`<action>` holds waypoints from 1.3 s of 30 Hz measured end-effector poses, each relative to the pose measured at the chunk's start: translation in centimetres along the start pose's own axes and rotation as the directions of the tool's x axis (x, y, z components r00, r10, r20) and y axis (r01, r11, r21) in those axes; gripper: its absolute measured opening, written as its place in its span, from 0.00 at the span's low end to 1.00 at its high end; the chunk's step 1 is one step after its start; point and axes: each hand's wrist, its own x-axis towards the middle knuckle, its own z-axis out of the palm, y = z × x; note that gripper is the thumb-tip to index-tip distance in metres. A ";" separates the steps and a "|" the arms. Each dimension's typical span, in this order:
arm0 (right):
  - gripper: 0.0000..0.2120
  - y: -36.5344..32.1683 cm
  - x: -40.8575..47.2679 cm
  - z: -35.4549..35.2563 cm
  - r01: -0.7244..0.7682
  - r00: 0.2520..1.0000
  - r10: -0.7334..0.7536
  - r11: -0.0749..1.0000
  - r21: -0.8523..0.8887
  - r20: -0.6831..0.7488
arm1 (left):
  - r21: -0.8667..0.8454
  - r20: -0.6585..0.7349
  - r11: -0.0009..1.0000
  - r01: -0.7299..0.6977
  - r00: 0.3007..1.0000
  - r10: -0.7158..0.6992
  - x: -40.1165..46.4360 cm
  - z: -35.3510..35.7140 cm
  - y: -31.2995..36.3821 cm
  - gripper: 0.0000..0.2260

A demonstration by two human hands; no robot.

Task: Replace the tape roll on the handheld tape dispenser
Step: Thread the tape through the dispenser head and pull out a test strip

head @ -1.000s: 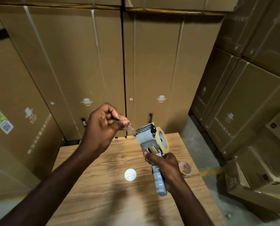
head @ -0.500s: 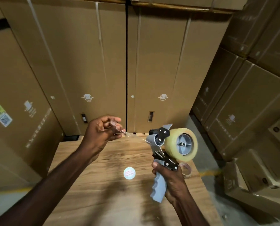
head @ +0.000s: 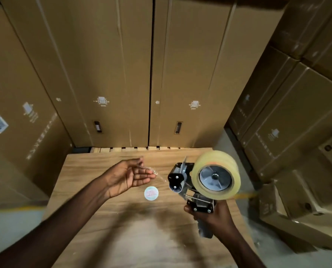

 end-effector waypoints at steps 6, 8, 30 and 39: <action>0.19 5.7 -1.8 -1.3 -0.087 0.995 0.093 0.984 -0.155 0.037 | 0.327 -0.032 0.943 0.061 0.998 -0.053 3.9 -2.6 -6.2 0.18; 0.23 8.0 -2.5 -1.6 -0.103 0.993 0.113 0.973 -0.207 0.039 | 0.390 -0.033 0.917 0.083 0.997 -0.076 5.3 -3.3 -8.3 0.19; 0.42 25.3 -4.3 -3.0 -0.219 0.975 0.216 0.915 -0.338 -0.049 | 0.959 -0.052 0.278 0.049 0.999 0.004 21.5 -3.2 -24.6 0.09; 0.39 25.9 -2.9 -3.5 -0.181 0.983 0.181 0.922 -0.341 -0.034 | 0.957 -0.170 0.250 0.149 0.983 0.065 22.9 -1.8 -25.3 0.09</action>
